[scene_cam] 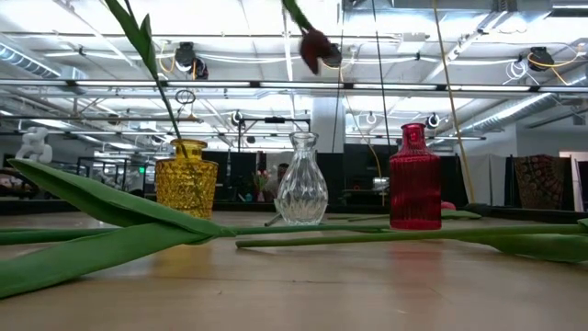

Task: Sort flowers into vase by color
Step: Put the top red tulip into the yellow vase

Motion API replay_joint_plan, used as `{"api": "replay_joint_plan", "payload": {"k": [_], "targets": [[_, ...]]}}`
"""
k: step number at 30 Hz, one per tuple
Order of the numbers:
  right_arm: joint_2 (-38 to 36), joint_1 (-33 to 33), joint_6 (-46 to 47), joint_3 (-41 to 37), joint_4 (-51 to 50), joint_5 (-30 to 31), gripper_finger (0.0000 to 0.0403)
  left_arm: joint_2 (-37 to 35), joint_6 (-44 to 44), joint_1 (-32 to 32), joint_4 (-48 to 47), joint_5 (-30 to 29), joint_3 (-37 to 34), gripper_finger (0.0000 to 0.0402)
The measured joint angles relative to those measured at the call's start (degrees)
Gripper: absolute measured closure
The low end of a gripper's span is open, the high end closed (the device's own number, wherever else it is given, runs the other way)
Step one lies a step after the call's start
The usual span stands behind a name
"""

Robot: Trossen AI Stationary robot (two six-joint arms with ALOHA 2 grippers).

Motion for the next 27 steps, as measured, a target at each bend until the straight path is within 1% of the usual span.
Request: {"api": "replay_joint_plan", "payload": {"k": [2,4,8,10,12,15,18,19,23,26,27], "targets": [[-1.15,0.29,0.11,-0.04,-0.23,2.30,0.0226,-2.70,2.00,-0.02,-0.70,-0.04,0.00,0.0393],[-2.54,0.64,1.19,-0.02,0.18,2.01,0.0205,-5.73,3.70,0.00,-1.05,-0.15,0.00,0.0394],[-3.34,1.56,4.78,0.00,1.62,-4.80,0.0177,-10.43,6.87,0.00,-0.13,0.02,0.00,0.0394],[-1.86,1.63,6.10,0.00,6.74,-7.96,0.0172,-11.60,7.56,0.07,0.72,2.45,0.00,0.0395],[1.05,1.54,6.17,0.00,14.94,-10.43,0.0170,-11.93,7.69,0.04,2.34,5.97,0.00,0.0395],[7.85,1.48,3.84,0.01,29.63,-14.08,0.0173,-11.27,7.97,0.01,5.78,9.98,0.00,0.0396],[14.92,1.36,1.15,-0.07,46.86,-15.83,0.0180,-10.13,9.87,0.04,11.81,10.54,-0.57,0.0396],[17.14,1.23,0.53,-0.07,53.97,-16.15,0.0182,-9.65,10.99,0.04,14.74,10.54,-0.93,0.0396],[24.79,0.20,0.18,-0.04,79.20,-17.22,0.0190,-7.29,16.53,0.04,23.27,11.89,-1.40,0.0396],[28.60,-0.61,2.38,-0.04,91.17,-17.30,0.0195,-5.39,21.76,0.07,24.81,14.73,-1.42,0.0396],[29.01,-1.02,3.71,-0.04,91.16,-17.43,0.0196,-4.81,23.10,0.10,24.97,15.32,-1.42,0.0396]]}}
